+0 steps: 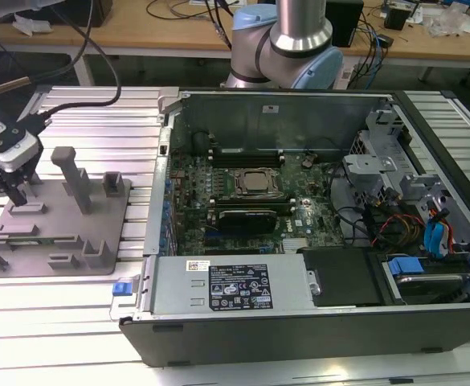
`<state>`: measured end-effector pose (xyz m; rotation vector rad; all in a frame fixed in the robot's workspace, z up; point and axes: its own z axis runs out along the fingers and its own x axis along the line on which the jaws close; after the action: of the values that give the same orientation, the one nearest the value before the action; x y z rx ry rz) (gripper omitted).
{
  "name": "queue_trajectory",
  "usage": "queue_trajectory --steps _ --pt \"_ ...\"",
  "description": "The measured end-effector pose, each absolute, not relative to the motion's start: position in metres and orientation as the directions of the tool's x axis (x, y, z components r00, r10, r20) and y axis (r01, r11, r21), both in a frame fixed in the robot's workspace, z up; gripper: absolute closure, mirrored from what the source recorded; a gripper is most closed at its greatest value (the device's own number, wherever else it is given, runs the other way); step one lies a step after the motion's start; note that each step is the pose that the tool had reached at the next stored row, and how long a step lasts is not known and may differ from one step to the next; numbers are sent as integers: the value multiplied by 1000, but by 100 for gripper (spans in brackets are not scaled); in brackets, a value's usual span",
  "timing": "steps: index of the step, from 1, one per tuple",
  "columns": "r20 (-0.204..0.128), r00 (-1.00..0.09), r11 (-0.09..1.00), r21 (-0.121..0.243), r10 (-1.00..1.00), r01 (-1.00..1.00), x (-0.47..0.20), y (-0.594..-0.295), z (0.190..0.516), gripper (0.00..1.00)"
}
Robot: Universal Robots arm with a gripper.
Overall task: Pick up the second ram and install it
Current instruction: 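Pick up the second ram and move it above second insertion slot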
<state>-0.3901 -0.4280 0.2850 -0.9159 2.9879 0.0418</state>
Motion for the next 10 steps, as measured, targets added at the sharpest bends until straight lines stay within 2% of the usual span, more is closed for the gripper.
queue_trajectory --steps 10 --pt "-23 -586 586 21 -810 -810 -390 -428 278 92"
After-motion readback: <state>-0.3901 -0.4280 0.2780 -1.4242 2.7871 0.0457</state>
